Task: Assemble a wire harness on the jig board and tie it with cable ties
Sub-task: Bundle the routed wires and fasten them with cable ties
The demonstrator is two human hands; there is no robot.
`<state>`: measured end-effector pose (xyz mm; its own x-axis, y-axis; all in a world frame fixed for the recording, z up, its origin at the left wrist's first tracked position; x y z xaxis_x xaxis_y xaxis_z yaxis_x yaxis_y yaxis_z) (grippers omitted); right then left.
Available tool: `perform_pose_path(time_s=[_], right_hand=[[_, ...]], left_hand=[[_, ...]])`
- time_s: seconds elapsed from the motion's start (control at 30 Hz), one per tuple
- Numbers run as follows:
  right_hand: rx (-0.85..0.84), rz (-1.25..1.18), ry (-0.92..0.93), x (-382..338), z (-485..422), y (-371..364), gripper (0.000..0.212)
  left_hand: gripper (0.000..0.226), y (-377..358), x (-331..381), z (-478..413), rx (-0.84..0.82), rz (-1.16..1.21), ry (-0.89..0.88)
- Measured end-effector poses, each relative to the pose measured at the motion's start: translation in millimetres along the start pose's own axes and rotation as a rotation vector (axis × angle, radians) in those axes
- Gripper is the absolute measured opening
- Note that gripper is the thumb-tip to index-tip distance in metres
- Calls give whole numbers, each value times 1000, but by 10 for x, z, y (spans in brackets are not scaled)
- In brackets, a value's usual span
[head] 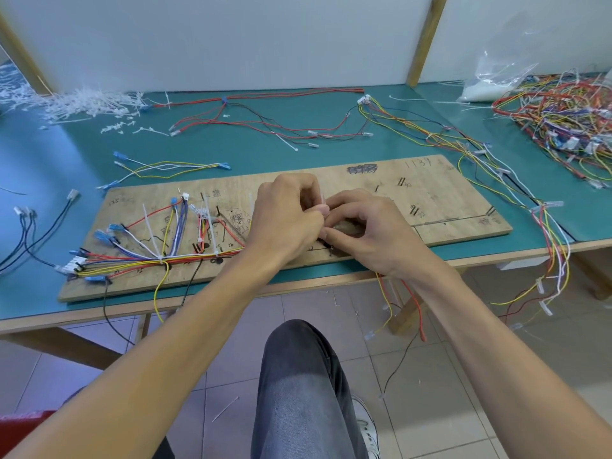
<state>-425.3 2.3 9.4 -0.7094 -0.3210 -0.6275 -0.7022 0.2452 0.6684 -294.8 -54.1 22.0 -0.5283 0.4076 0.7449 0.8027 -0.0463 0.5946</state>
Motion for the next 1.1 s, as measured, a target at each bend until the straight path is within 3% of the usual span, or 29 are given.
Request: perform_pose_path(time_s=[0.4, 0.53, 0.73, 0.87, 1.1], right_hand=[[-46, 53, 57, -28, -15, -13, 8], [0, 8, 13, 27, 3, 8, 7], [43, -156, -72, 124, 22, 23, 7], [16, -53, -15, 61, 16, -5, 2], [-18, 20, 37, -32, -1, -31, 5]], left_hand=[[20, 16, 42, -6, 93, -20, 6], [15, 40, 56, -22, 41, -41, -15], [15, 77, 179, 32, -145, -358, -156], [15, 97, 129, 144, -270, -540, -165], [10, 136, 118, 170, -175, -588, -182]])
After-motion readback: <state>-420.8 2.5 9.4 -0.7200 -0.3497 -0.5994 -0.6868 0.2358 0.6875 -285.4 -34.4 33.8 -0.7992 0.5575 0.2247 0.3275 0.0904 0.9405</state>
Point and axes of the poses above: each hand's wrist, its own z-axis away from the middle knuckle, its own y-axis out of the back of the hand, x = y × z, the point moved 8 cm from there along -z, towards the middle knuckle, and after that the axes turned 4 degrees about x, right-handed, at the moved point
